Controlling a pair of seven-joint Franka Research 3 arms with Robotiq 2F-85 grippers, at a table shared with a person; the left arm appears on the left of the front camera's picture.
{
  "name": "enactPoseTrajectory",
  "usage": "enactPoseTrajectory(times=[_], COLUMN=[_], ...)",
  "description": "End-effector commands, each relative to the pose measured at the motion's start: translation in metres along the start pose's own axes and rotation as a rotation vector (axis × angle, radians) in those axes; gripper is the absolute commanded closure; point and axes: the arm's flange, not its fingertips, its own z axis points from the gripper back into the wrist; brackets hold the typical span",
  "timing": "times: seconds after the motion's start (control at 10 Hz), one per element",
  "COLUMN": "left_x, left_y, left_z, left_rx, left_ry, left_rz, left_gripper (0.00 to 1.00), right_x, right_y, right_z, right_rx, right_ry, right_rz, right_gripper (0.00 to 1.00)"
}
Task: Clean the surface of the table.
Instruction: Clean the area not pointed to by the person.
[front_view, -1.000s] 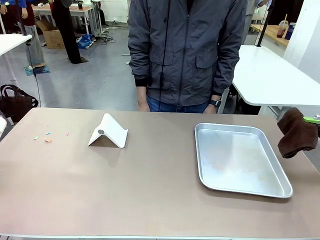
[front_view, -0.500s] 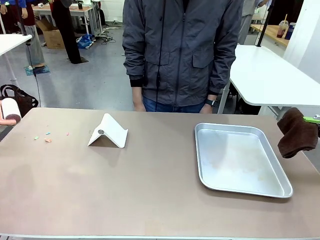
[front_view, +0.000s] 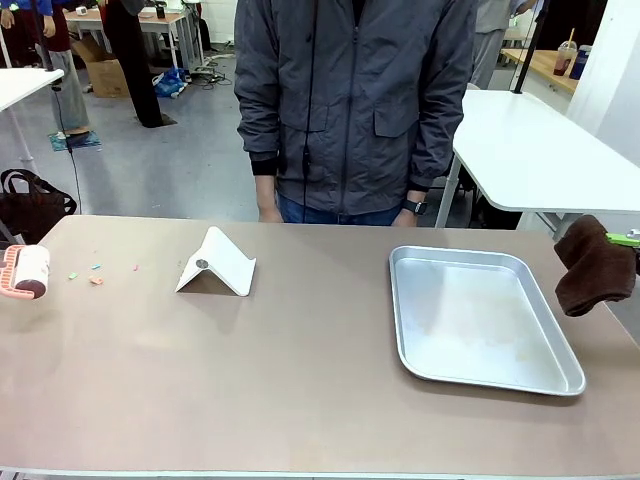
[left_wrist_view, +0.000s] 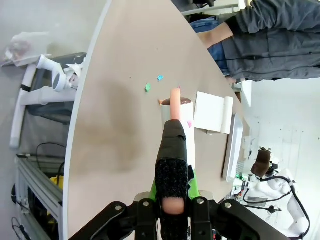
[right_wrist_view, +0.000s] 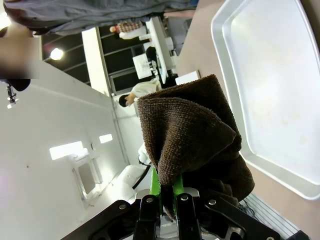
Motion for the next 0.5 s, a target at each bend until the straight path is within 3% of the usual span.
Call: enactPoseTrajectory(times=[0.0,0.1,0.2,0.4], left_x=[0.002,0.003,0.004,0.005], left_y=[-0.002,0.001,0.001,0.003], left_z=[0.000,-0.005,-0.007,-0.011], left_rx=[0.043,0.071,0.060,0.075], left_ry=[0.011,0.026,0.013,-0.004], left_rz=[0.005,-0.002,0.006,0.051], left_gripper=[0.78,0.98,0.82,0.82], right_x=[0.000,0.000,0.000,0.000], right_y=[0.004,0.004,0.004,0.004], right_z=[0.000,0.000,0.000,0.000], right_rx=[-0.001,-0.001,-0.001,-0.001], right_ry=[0.001,0.001,0.001,0.001], right_rz=[0.008,0.008,0.008,0.008], right_gripper=[0.89,0.89,0.89,0.89])
